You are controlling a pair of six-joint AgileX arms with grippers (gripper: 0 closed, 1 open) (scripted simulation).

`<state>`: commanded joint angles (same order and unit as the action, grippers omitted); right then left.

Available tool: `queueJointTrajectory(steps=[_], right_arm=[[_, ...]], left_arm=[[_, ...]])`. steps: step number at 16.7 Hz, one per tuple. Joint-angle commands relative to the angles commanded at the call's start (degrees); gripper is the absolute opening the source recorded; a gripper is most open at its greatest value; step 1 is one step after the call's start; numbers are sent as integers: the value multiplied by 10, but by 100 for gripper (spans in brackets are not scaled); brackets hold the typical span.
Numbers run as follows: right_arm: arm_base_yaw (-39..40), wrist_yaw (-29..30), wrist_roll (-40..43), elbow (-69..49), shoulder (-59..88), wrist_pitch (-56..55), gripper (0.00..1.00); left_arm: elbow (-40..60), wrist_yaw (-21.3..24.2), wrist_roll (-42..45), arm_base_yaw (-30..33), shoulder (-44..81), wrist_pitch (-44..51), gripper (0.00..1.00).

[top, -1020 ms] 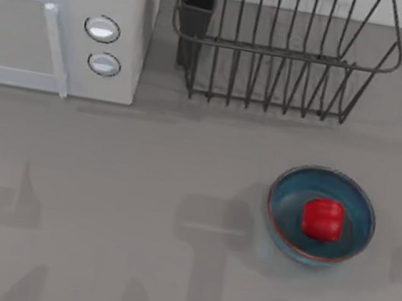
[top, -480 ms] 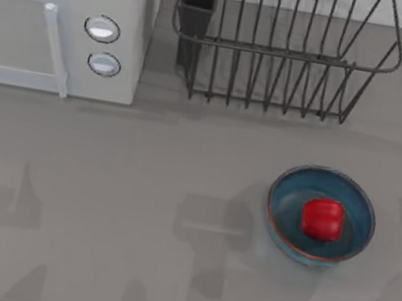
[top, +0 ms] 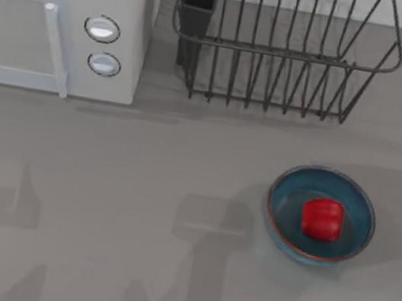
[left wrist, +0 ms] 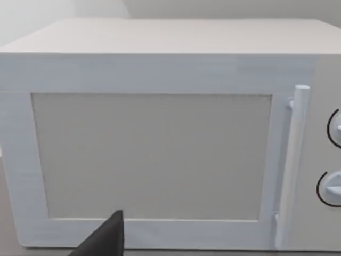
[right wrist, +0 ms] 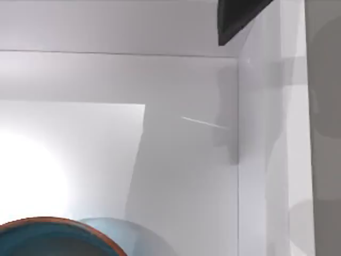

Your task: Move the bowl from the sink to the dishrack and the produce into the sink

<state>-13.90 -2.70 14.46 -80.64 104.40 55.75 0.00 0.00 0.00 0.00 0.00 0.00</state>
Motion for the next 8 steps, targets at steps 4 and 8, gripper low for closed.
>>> queueJointTrajectory(steps=[4,8], right_arm=[[-32,1,25,-200,199,91,100],[-60,5,45,-382,339,141,100]], left_arm=[[0,0,0,0,0,0,100],[0,0,0,0,0,0,100]])
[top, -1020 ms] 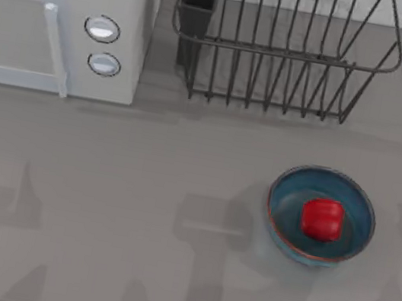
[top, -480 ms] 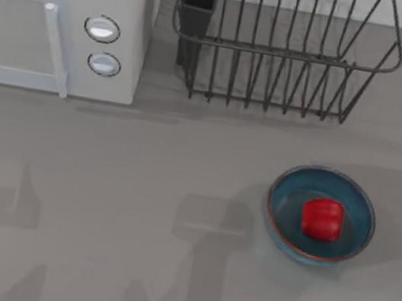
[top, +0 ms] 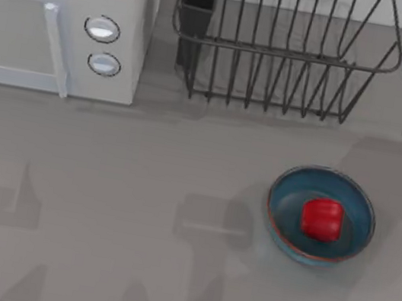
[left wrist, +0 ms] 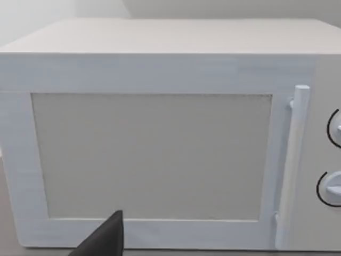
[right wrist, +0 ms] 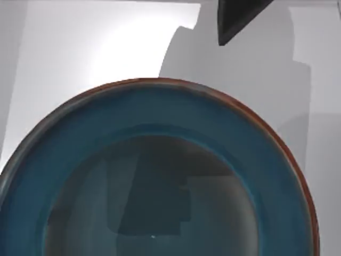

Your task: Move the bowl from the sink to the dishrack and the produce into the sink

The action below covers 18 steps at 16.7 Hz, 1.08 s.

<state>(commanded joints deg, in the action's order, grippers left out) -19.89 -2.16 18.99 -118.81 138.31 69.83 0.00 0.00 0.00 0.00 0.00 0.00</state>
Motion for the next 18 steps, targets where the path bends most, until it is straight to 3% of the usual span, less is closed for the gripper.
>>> queueJointTrajectory(steps=[6,14,18], right_arm=[[-22,5,16,-149,86,18,100],[-20,6,15,-146,92,8,100],[-19,7,13,-108,133,-77,100]], left_arm=[[0,0,0,0,0,0,100],[0,0,0,0,0,0,100],[0,0,0,0,0,0,100]])
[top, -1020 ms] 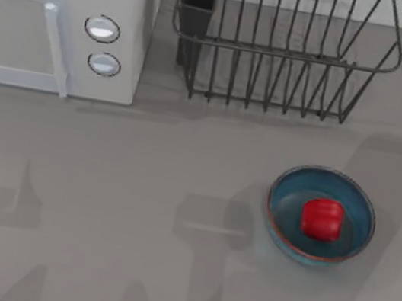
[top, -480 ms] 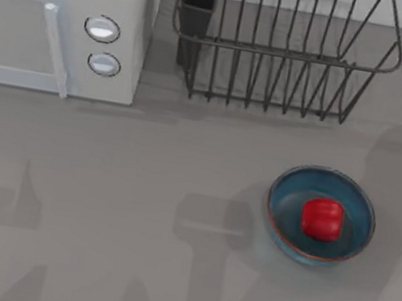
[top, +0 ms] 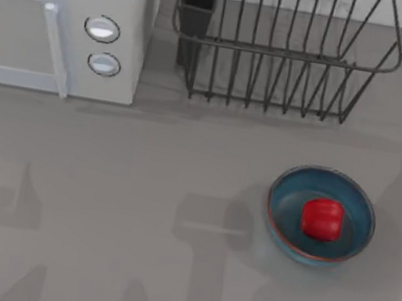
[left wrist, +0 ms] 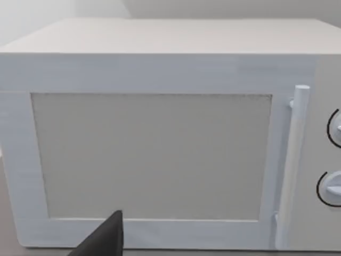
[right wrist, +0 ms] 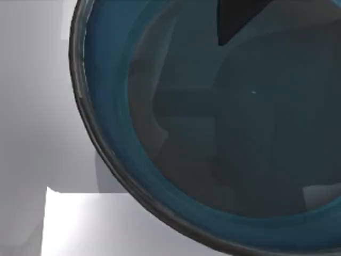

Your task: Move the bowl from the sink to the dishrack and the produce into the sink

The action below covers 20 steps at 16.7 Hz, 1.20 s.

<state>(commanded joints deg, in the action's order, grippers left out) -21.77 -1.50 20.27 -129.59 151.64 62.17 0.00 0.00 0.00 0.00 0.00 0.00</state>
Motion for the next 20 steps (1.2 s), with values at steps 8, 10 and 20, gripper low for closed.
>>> queueJointTrajectory(steps=[8,10,20], right_arm=[[1,1,-1,29,35,-60,92],[1,1,-1,29,35,-60,77],[1,1,-1,29,35,-60,2]], left_arm=[[0,0,0,0,0,0,100],[0,0,0,0,0,0,100],[0,0,0,0,0,0,100]])
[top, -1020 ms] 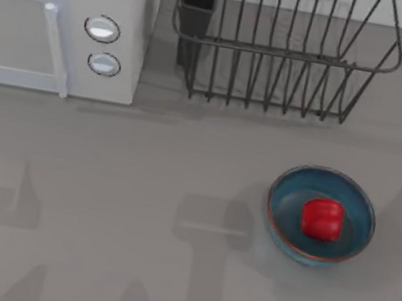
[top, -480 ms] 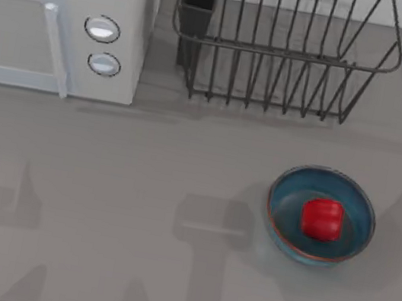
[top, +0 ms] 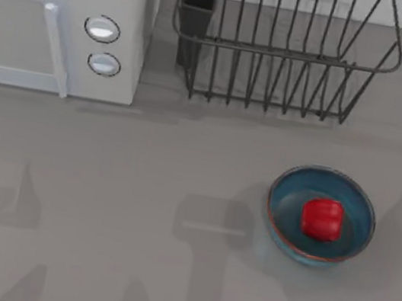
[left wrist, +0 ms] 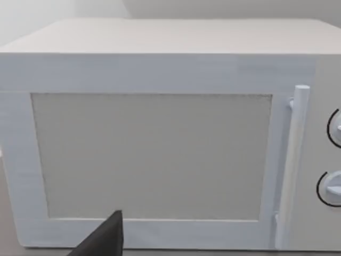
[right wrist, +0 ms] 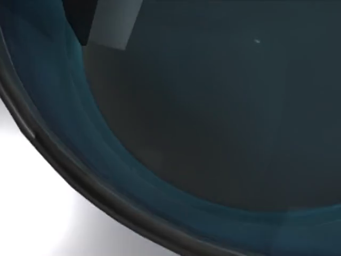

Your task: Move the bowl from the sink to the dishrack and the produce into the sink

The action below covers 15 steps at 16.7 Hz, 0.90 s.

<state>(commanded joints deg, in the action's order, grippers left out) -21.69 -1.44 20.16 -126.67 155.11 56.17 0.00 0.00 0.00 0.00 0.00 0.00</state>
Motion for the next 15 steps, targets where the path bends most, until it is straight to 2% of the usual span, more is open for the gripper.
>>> queueJointTrajectory(steps=[11,15], right_arm=[[-1,-1,2,5,-11,4,0],[-33,-4,35,47,-94,49,0]], left_arm=[[0,0,0,0,0,0,100],[0,0,0,0,0,0,100]])
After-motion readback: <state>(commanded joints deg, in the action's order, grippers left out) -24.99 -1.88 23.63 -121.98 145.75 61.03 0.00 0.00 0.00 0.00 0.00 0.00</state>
